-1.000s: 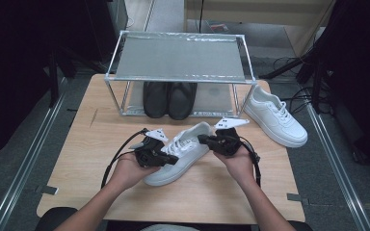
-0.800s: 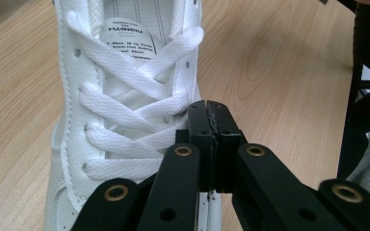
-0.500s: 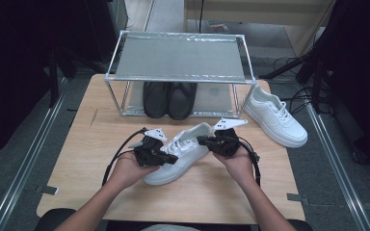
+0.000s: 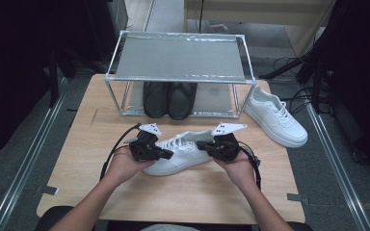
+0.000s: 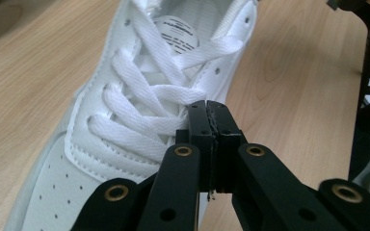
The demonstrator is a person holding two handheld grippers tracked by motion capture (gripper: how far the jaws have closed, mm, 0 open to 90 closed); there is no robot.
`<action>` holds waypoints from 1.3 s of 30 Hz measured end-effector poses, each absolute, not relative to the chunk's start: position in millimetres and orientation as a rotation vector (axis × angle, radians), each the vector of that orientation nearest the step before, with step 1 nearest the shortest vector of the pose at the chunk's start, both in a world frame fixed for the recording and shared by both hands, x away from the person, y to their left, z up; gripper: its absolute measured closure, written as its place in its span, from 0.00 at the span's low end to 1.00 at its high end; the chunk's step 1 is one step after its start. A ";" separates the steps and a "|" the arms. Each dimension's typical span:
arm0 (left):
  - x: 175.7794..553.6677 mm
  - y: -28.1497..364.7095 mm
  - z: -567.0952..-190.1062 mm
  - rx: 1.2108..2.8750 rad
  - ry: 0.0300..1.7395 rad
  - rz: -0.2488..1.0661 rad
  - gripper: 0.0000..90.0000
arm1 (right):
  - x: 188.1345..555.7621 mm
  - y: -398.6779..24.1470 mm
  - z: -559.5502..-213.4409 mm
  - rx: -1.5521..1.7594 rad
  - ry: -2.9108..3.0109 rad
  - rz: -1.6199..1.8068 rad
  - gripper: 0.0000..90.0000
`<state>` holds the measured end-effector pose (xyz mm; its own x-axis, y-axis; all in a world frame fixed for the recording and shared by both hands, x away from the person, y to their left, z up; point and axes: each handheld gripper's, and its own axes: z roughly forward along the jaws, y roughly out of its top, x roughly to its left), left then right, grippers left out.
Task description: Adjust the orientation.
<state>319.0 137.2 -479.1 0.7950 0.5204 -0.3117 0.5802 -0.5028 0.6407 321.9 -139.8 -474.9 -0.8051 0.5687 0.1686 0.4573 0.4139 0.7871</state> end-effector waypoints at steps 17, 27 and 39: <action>335.7 145.1 -479.9 2.194 0.859 -0.083 1.00 | 300.8 -128.0 -474.8 0.880 2.603 1.345 1.00; 341.4 143.2 -479.4 2.210 0.850 -0.066 1.00 | 291.9 -123.2 -475.4 0.887 2.624 1.346 1.00; 340.1 148.1 -477.0 2.168 0.872 -0.063 1.00 | 300.8 -137.3 -467.8 0.953 2.576 1.371 1.00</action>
